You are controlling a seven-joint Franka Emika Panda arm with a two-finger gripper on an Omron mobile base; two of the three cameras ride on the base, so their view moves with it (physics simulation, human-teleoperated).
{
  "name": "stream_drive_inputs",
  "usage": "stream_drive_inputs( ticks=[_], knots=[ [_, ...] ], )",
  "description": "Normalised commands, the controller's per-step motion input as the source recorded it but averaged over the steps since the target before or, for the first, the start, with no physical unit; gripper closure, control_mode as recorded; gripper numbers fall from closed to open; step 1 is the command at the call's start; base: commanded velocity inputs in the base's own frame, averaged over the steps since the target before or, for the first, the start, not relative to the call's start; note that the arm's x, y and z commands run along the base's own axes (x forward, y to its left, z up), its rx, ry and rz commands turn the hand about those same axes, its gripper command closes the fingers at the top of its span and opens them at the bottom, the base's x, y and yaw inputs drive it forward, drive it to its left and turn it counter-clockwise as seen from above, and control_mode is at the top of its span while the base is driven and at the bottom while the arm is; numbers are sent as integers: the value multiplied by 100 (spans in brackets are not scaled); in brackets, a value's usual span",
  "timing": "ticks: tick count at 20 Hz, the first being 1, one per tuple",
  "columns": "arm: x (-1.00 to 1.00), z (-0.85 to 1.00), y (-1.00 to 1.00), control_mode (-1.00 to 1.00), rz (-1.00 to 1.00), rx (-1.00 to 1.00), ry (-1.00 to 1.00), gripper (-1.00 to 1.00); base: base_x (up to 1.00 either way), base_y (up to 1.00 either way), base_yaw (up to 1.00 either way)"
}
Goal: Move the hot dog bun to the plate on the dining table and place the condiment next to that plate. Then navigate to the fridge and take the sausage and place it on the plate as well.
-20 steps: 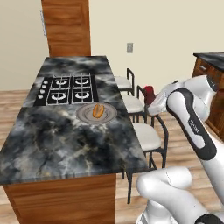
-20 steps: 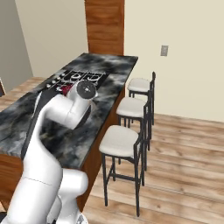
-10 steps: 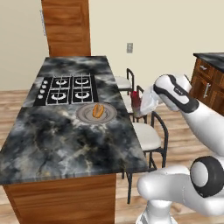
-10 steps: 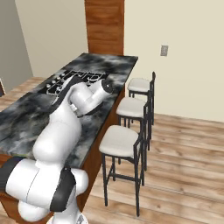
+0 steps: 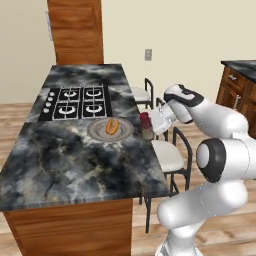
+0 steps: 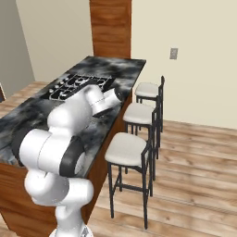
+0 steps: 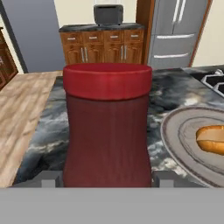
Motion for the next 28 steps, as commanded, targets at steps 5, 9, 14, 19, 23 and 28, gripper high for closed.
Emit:
stream_drive_inputs(
  ticks=[5, 9, 14, 19, 23, 28],
  knots=[
    [54, -56, 27, -100, 9, 6, 0, 100, 0, 0, 0],
    [66, -29, 46, -100, 4, 0, 0, 100, 0, 0, 0],
    [35, -52, 43, -100, 5, 0, 0, 100, 0, 0, 0],
    [31, -47, 31, -100, 5, 0, -1, 100, 0, 0, 0],
    [30, -32, 16, -100, 4, 0, -8, 100, 0, 0, 0],
    [41, -28, 14, -100, 2, 0, -13, 100, 0, 0, 0]
  ],
)
